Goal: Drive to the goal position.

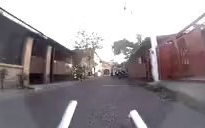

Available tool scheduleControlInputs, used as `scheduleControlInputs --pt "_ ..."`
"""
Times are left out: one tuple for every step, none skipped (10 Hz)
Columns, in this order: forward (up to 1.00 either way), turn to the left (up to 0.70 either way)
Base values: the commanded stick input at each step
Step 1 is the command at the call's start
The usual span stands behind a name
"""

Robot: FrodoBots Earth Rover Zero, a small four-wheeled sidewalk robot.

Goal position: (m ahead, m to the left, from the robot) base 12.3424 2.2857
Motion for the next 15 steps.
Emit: scheduleControlInputs --pt "0.85 -0.07" --pt "0.85 0.0" --pt "0.85 0.0" --pt "0.85 0.0" --pt "0.85 0.0" --pt "0.85 0.0" --pt "0.85 0.0" --pt "0.85 0.0" --pt "0.85 0.0" --pt "0.85 0.0" --pt "0.85 0.0" --pt "0.85 0.0" --pt "0.85 0.0" --pt "0.85 0.0" --pt "0.85 0.0"
